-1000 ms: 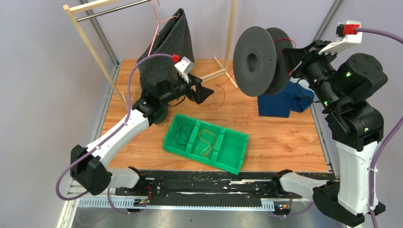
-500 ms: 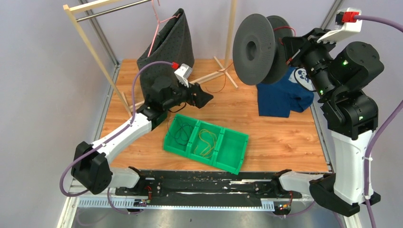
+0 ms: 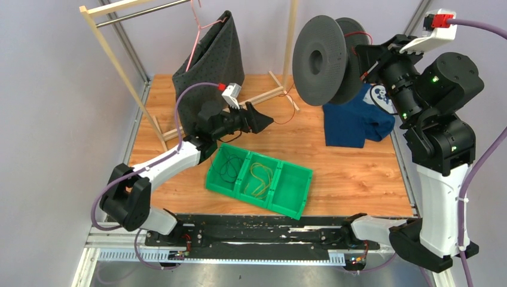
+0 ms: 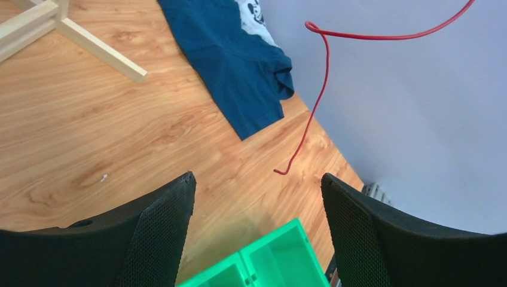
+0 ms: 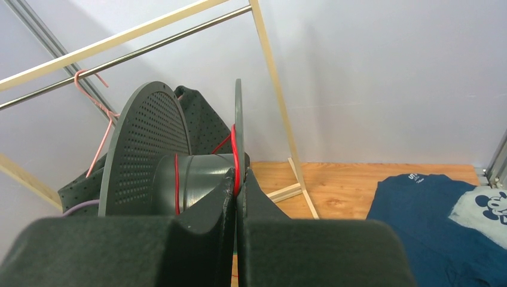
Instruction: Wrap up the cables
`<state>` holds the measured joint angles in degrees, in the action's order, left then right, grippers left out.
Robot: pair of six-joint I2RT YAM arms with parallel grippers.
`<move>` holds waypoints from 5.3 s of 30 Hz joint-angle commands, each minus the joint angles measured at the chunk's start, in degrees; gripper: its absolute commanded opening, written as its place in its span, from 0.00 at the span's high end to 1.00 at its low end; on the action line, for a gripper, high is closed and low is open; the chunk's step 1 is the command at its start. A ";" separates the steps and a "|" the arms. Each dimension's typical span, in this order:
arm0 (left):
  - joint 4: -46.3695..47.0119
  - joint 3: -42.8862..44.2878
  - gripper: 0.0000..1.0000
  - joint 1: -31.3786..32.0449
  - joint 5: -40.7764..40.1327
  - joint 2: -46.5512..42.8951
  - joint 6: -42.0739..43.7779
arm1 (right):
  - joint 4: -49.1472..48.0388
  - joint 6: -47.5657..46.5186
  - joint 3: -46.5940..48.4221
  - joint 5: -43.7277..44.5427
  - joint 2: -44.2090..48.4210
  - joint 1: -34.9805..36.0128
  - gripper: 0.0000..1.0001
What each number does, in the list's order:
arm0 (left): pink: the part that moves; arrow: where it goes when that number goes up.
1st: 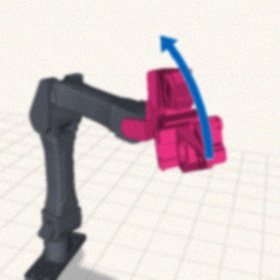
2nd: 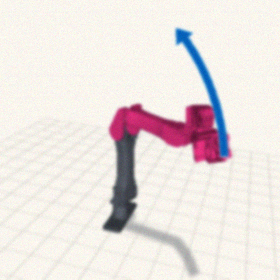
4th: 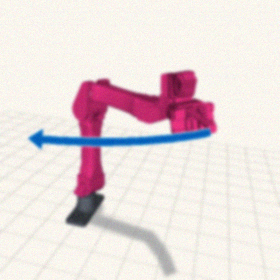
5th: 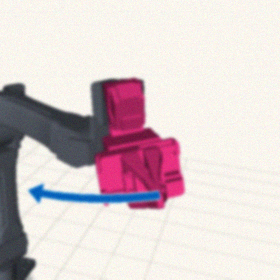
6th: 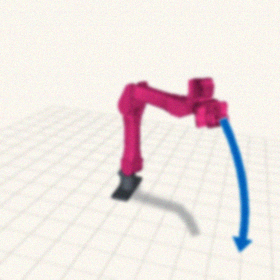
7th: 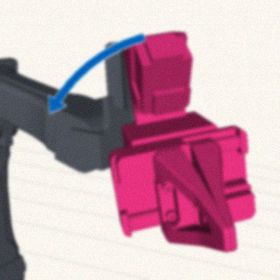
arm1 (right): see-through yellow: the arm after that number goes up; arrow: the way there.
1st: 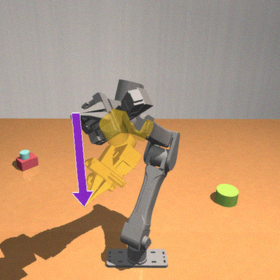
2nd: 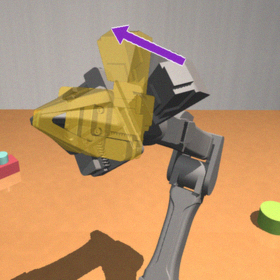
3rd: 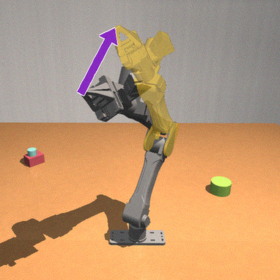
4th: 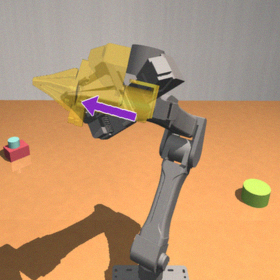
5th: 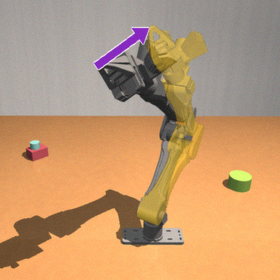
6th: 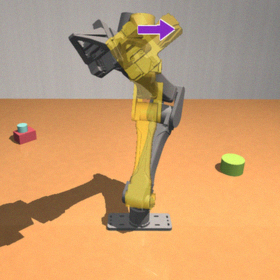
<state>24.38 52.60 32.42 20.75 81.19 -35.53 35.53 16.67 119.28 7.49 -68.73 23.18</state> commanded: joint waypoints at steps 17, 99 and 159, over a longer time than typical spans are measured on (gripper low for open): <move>8.99 1.79 0.59 0.42 1.90 4.65 -6.20 | -6.52 1.89 -0.37 -0.64 1.06 0.55 0.99; -72.10 41.09 1.00 21.28 14.95 -7.38 35.04 | -4.85 5.20 -25.09 -2.58 -4.55 -11.32 0.99; -11.03 38.53 1.00 5.28 26.08 3.18 3.54 | 14.47 -3.50 -32.83 -22.78 11.13 1.38 0.99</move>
<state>10.70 90.21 36.47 41.12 89.34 -34.61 52.29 10.76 83.72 -14.87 -57.17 23.88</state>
